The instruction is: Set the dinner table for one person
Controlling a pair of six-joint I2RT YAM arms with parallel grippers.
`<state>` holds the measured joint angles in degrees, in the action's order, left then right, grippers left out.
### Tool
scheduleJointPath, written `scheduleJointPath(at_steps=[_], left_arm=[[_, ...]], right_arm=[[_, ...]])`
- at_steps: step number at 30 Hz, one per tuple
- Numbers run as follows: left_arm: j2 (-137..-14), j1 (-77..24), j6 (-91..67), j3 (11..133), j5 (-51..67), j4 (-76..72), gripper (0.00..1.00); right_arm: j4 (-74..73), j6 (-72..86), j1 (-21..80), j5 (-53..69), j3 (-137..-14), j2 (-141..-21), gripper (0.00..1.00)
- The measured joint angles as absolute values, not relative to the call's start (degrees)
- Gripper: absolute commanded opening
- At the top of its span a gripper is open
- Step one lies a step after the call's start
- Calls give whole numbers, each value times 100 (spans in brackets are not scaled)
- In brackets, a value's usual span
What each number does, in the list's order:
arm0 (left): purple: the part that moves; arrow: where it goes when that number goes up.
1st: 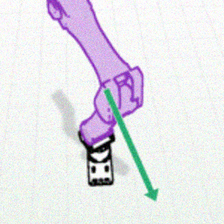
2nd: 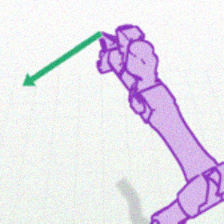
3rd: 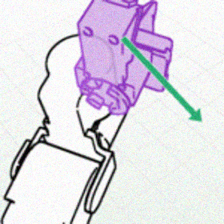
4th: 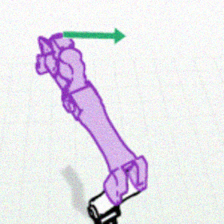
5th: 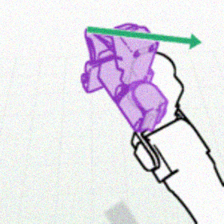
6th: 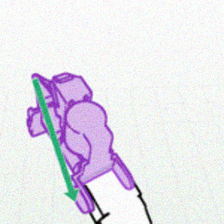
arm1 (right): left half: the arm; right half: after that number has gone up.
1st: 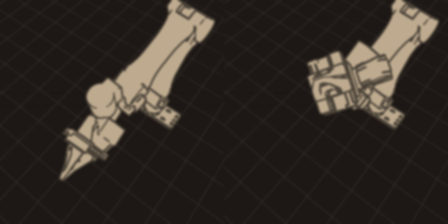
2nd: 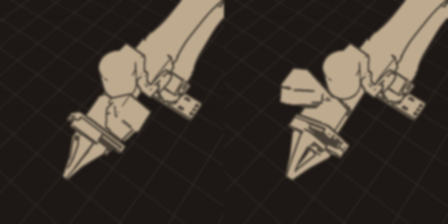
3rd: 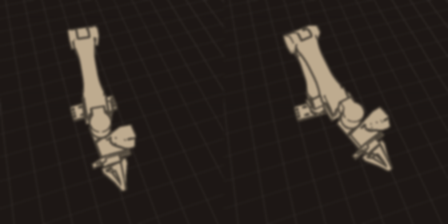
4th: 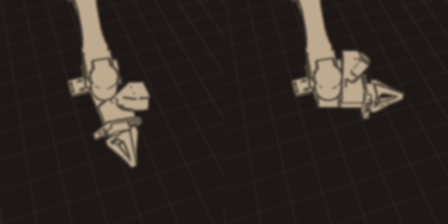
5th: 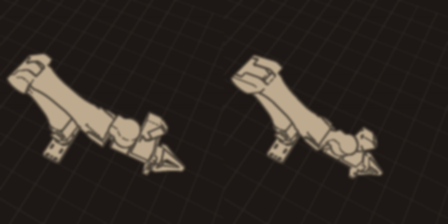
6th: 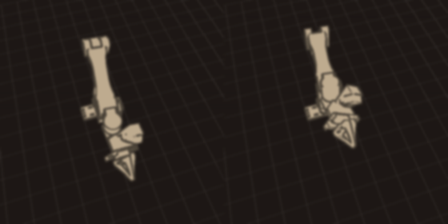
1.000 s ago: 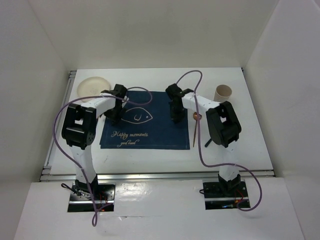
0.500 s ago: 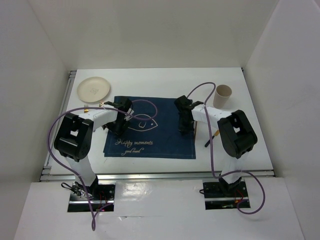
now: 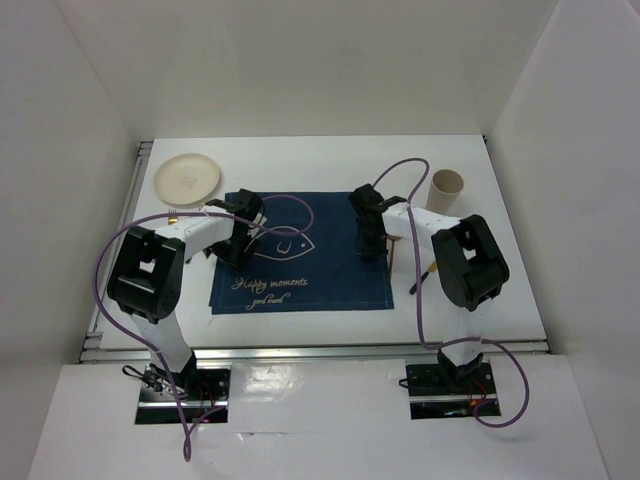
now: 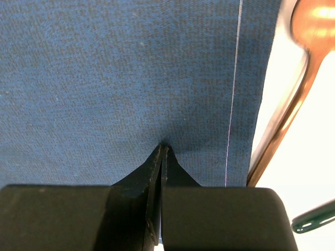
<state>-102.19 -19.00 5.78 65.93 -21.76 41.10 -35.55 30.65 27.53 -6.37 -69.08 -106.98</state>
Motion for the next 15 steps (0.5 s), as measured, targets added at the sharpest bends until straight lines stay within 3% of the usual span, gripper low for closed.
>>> scheduleJointPath(at_steps=[15], left_arm=[[-10344, -1750, 580, 7006, -2185, 4150, 82]], right_arm=[[-3345, 3234, 2646, -447, -6814, -10656, 0]])
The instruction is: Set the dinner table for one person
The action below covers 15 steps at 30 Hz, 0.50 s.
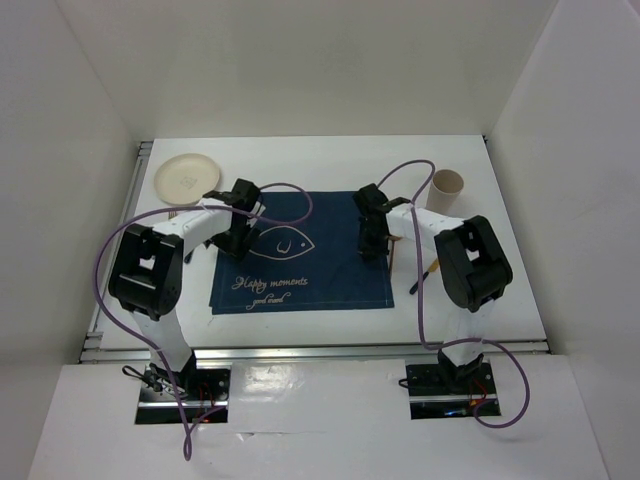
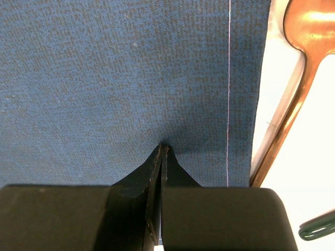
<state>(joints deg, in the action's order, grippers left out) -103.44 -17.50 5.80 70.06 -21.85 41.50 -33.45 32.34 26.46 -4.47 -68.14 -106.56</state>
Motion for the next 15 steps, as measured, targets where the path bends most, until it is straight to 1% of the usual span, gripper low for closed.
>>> scheduleJointPath(at_steps=[4, 8, 9, 11, 12, 13, 15], left_arm=[[-10355, -1706, 578, 7105, -2185, 4163, 82], [-10324, -1684, 572, 7120, -2174, 4259, 84], [-10287, -1664, 569, 7146, -2158, 4289, 84], [-10186, -1640, 556, 7255, -2117, 4359, 86], [-10110, -1619, 539, 7338, -2106, 4366, 87], [-10029, -1579, 519, 7424, -2112, 4353, 87], [-9830, -1441, 416, 7623, -2167, 4211, 89]], right_arm=[[-3310, 3273, 2624, -412, -6792, -10641, 0], [-3393, 3140, 2624, -370, -6877, -10659, 7], [-3444, 3076, 2626, -362, -6958, -10694, 16], [-3601, 2991, 2626, -355, -7229, -10781, 30], [-3642, 2919, 2626, -353, -7393, -10803, 40], [-3662, 2888, 2626, -340, -7522, -10807, 58], [-3669, 2797, 2626, -294, -7765, -10753, 63]])
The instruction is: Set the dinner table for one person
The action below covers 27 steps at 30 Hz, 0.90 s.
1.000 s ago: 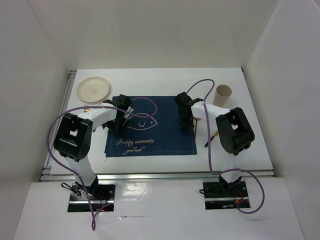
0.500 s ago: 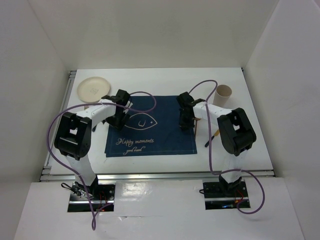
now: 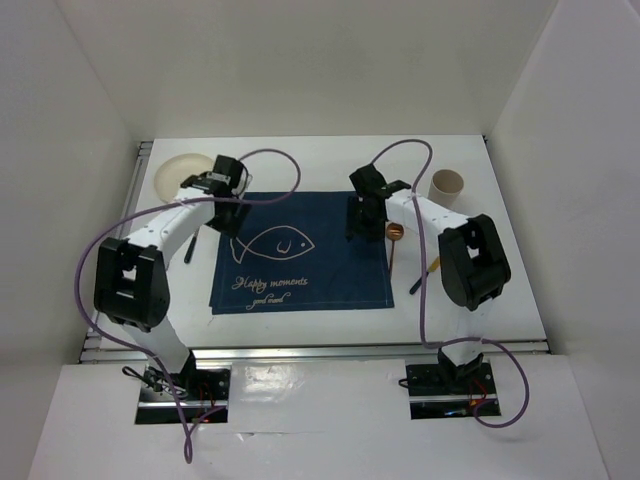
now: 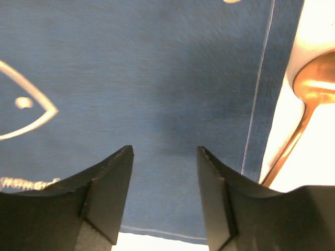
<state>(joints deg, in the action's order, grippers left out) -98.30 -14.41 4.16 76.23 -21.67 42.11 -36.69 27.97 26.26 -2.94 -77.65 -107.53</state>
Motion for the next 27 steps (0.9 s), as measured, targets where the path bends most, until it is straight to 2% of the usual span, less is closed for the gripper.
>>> scheduleJointPath(at_steps=[2, 7, 11, 13, 15, 17, 22, 27], left_arm=[[-9710, -1197, 377, 7889, -2158, 4069, 89], [-10062, 183, -110, 9295, -910, 3951, 86], [-11271, 1155, -521, 11271, -419, 4268, 84], [-12042, 1341, -648, 12313, -473, 4449, 84], [-12602, 1396, -735, 12842, -578, 4519, 84], [-12857, 1441, -808, 12822, -705, 4545, 84], [-12919, 1632, -996, 11878, -823, 4165, 84], [-13192, 2102, -1094, 11819, -434, 3955, 83]], right_arm=[[-3651, 2733, 2626, -196, -7830, -10589, 64], [-3653, 2709, 2626, 56, -7832, -10103, 63], [-3647, 2709, 2626, 167, -7826, -9957, 61], [-3632, 2711, 2626, 237, -7804, -9946, 60], [-3632, 2711, 2637, 311, -7769, -9948, 60], [-3640, 2670, 2648, 403, -7762, -9983, 59], [-3732, 2534, 2663, 539, -7926, -10337, 57], [-3868, 2495, 2663, 617, -8162, -10696, 55]])
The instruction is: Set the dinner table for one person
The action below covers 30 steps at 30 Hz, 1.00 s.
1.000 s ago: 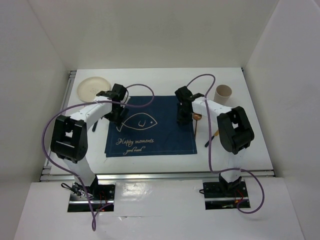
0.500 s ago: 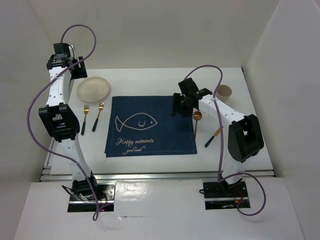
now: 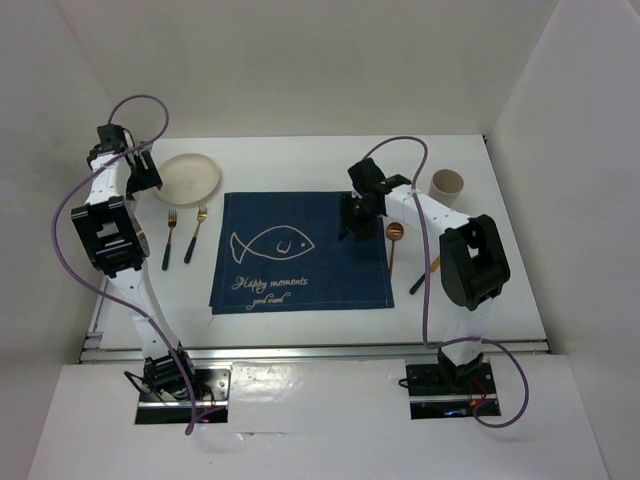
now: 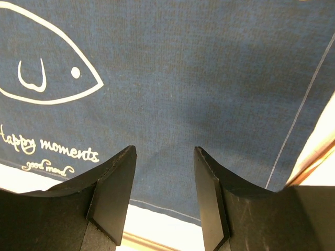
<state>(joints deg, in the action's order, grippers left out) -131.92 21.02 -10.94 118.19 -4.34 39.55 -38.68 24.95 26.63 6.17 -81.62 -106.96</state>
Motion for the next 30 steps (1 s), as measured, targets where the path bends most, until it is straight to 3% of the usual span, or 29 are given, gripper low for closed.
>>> scheduleJointPath(at_steps=[11, 15, 19, 20, 21, 22, 30], left_arm=[[-13465, 2331, -952, 11286, 624, 3538, 82], [-13539, 2311, -941, 11375, 639, 3500, 75], [-13725, 2340, -956, 11642, 740, 3531, 42], [-13795, 2349, -972, 11747, 792, 3546, 28], [-13867, 2349, -969, 11863, 823, 3583, 6], [-13906, 2355, -1072, 11931, 908, 3575, 0], [-13738, 2279, -1269, 11555, 1704, 3391, 0]], right_arm=[[-4228, 2477, 2674, 718, -8683, -11083, 54], [-4366, 2477, 2742, 633, -8733, -11083, 54], [-4442, 2477, 2792, 552, -8742, -11083, 54], [-4458, 2475, 2797, 519, -8742, -11083, 54], [-4473, 2475, 2799, 495, -8742, -11083, 54], [-4484, 2475, 2803, 469, -8744, -11083, 54], [-4635, 2480, 2825, 215, -8737, -11083, 54]])
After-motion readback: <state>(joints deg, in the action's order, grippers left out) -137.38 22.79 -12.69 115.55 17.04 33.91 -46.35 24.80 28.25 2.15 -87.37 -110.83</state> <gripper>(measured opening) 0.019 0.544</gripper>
